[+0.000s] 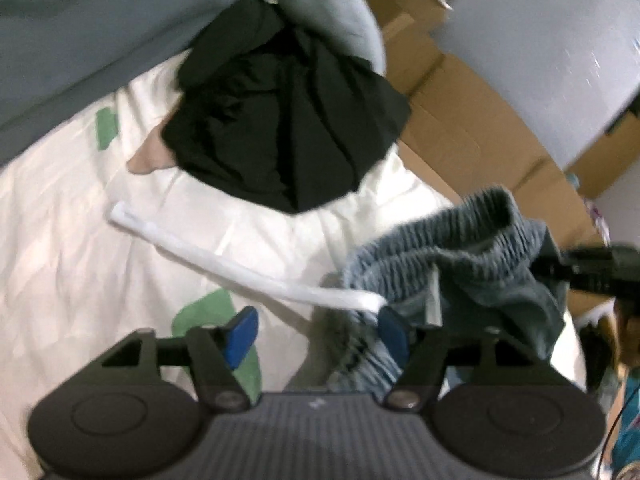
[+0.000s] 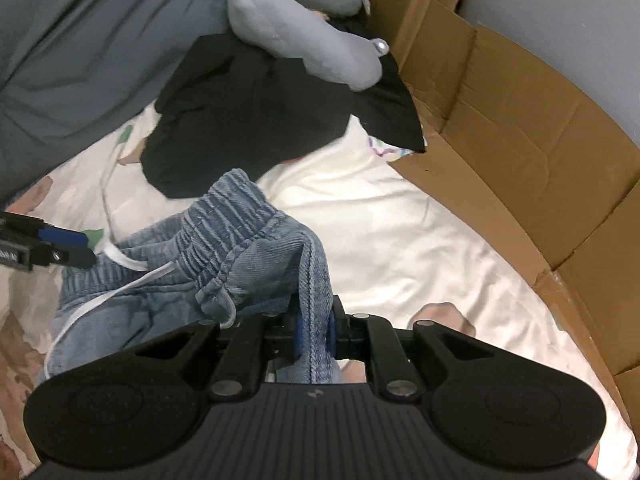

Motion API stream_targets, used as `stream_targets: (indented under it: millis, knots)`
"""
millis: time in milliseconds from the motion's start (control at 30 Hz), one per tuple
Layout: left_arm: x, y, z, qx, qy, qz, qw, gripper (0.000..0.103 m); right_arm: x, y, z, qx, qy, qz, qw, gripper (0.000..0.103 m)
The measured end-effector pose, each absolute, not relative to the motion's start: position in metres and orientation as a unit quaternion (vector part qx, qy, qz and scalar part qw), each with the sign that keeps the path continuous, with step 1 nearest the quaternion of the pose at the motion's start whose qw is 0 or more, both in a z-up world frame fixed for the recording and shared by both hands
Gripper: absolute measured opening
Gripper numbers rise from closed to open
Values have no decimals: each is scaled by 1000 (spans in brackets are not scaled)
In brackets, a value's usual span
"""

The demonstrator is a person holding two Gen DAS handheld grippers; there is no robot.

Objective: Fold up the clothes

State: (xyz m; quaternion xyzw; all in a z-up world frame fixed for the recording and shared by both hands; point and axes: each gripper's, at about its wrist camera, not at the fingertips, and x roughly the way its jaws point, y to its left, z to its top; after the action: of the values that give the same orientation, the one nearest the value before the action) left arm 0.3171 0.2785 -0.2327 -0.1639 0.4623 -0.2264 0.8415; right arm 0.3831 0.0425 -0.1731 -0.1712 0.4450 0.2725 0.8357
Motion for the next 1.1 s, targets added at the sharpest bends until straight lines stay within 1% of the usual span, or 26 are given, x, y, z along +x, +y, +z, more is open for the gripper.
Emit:
stream_targets:
  millis: [67, 300, 333, 400, 433, 467, 533, 633, 867, 1000, 1067, 1100]
  knots:
    - [322, 285, -238, -185, 461, -215, 841, 78, 387, 43, -177, -174, 449, 272, 833, 11]
    - [346, 295, -261, -280, 467, -183, 818, 78, 391, 47, -179, -193, 450, 273, 828, 11]
    - [349, 295, -263, -289, 468, -177, 816, 76, 391, 47, -179, -193, 450, 273, 828, 11]
    - [354, 297, -266, -302, 468, -158, 815, 67, 392, 46, -179, -191, 451, 273, 828, 11]
    - [355, 298, -266, -306, 469, -157, 813, 55, 392, 46, -179, -190, 451, 273, 828, 11]
    - [355, 299, -266, -310, 470, -155, 812, 30, 393, 46, -179, -189, 452, 273, 828, 11]
    - [356, 299, -265, -313, 478, -162, 805, 1, 394, 45, -179, -187, 452, 272, 828, 11]
    - [341, 293, -247, -283, 465, -194, 816, 3, 395, 44, -180, -182, 453, 271, 830, 11]
    - [303, 268, -198, -273, 425, -283, 815, 3, 399, 45, -183, -174, 456, 263, 832, 11]
    - [279, 237, -184, -258, 428, -326, 803, 3, 404, 44, -185, -164, 461, 254, 834, 11]
    - [266, 217, -182, -233, 434, -347, 798, 3, 406, 42, -185, -159, 462, 250, 836, 11]
    - [258, 206, -181, -212, 435, -358, 799, 5, 407, 41, -185, -157, 463, 249, 836, 11]
